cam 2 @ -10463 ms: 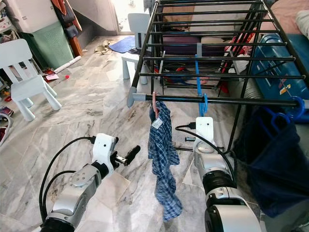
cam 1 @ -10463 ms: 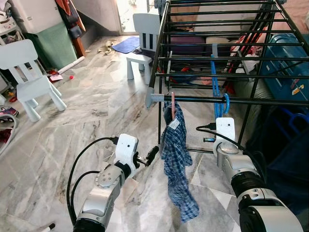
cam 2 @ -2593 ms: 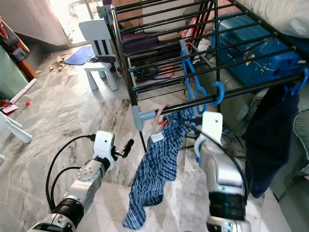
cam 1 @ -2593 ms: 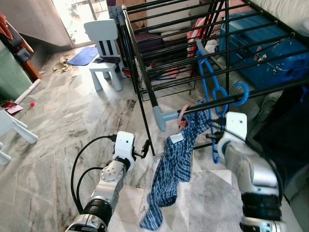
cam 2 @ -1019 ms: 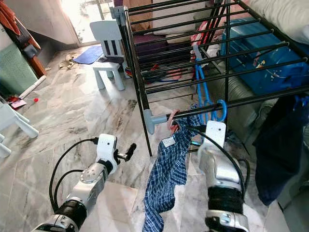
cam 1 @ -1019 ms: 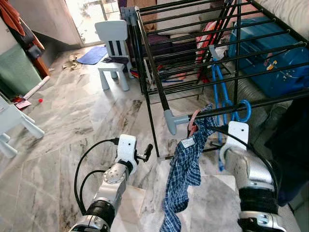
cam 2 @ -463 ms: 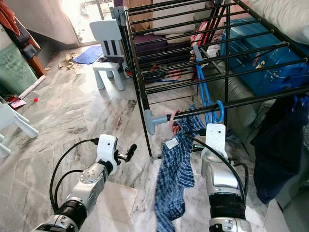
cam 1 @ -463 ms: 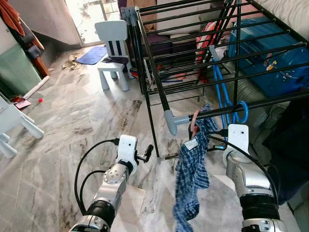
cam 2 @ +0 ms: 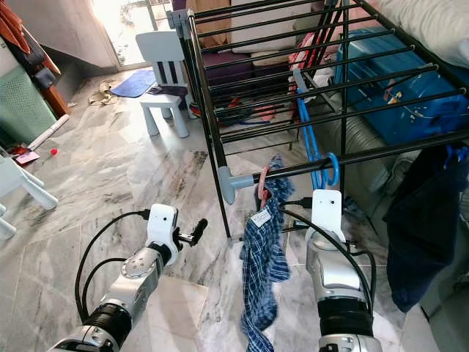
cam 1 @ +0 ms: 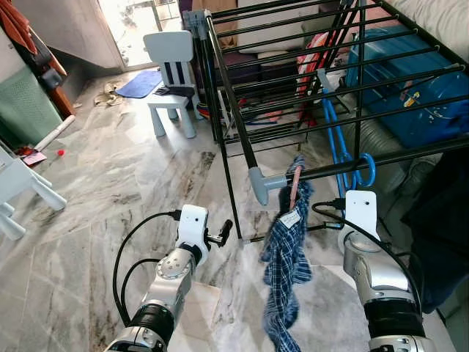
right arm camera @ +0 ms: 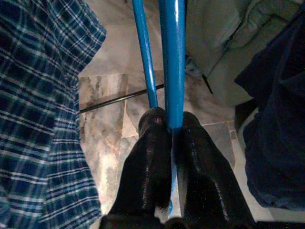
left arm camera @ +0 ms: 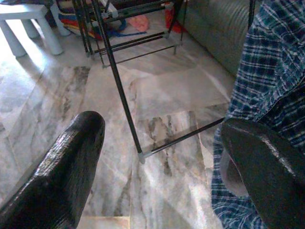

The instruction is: Hang hanger

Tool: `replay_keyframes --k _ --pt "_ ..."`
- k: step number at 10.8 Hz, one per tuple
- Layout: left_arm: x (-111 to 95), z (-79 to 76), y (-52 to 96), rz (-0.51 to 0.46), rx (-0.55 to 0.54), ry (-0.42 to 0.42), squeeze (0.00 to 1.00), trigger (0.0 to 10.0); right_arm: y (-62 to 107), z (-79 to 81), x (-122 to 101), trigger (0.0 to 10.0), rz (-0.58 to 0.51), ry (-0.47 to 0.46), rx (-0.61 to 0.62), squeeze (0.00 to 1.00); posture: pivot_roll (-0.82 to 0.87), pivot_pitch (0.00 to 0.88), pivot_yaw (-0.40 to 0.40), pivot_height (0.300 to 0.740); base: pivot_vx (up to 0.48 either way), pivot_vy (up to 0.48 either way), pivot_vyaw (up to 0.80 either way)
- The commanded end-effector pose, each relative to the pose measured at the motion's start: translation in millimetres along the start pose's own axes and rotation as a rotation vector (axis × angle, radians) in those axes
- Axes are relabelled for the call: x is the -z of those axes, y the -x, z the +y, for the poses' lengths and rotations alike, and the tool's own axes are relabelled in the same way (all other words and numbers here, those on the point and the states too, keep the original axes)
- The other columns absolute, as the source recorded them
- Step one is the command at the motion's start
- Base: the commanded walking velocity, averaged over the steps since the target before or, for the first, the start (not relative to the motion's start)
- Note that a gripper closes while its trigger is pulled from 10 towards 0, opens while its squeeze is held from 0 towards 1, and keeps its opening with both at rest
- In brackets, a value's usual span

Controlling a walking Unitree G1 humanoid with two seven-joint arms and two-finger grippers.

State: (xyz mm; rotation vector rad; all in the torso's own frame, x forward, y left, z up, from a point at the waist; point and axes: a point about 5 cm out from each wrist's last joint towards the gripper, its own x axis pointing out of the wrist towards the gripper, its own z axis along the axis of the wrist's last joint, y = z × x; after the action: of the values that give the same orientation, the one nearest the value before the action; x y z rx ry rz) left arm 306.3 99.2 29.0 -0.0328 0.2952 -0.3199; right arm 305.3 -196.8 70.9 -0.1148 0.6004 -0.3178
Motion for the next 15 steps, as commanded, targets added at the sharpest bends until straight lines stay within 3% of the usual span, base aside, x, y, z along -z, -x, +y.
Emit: replay_keyframes --k 1,2,6,9,12,13,14,15 --pt "1 6.6 0.9 0.012 -0.018 -0.007 0.0 10.0 -3.7 -4.8 41 10.0 0.167 0.011 0.014 0.77 -0.24 0.02 0.148 0.74 0.0 0.0 0.0" --pt "1 6.2 0.8 0.013 -0.016 -0.007 0.0 10.0 -3.6 -4.5 41 10.0 0.159 0.003 0.005 1.0 -0.24 0.019 0.148 0.74 0.0 0.0 0.0" --pt "1 5.2 0.3 0.013 -0.014 -0.006 0.0 10.0 -3.7 -5.5 42 10.0 0.157 0.014 0.016 1.0 -0.24 0.021 0.149 0.74 0.0 0.0 0.0" --pt "2 5.7 1.4 0.006 -0.016 -0.006 0.0 10.0 -1.4 -7.3 42 10.0 0.082 0.021 -0.003 1.0 -0.24 0.021 0.148 0.74 0.0 0.0 0.0" --pt "16 14.9 9.9 0.044 -0.045 -0.046 0.0 10.0 3.0 -8.2 74 10.0 0.069 0.071 -0.042 1.0 -0.24 0.015 0.145 0.74 0.0 0.0 0.0" --pt "25 19.1 14.4 0.068 -0.056 -0.057 0.0 10.0 3.3 -8.2 87 10.0 0.067 0.135 -0.062 1.0 -0.24 0.015 0.143 0.74 0.0 0.0 0.0" --pt "44 30.9 26.2 0.144 -0.099 -0.092 0.0 10.0 5.1 -14.8 123 10.0 0.129 0.216 -0.068 1.0 -0.24 0.011 0.138 0.74 0.0 0.0 0.0" --pt "53 37.7 32.4 0.183 -0.128 -0.103 0.0 10.0 6.6 -16.5 136 10.0 0.149 0.23 -0.088 1.0 -0.24 0.009 0.135 0.74 0.0 0.0 0.0"
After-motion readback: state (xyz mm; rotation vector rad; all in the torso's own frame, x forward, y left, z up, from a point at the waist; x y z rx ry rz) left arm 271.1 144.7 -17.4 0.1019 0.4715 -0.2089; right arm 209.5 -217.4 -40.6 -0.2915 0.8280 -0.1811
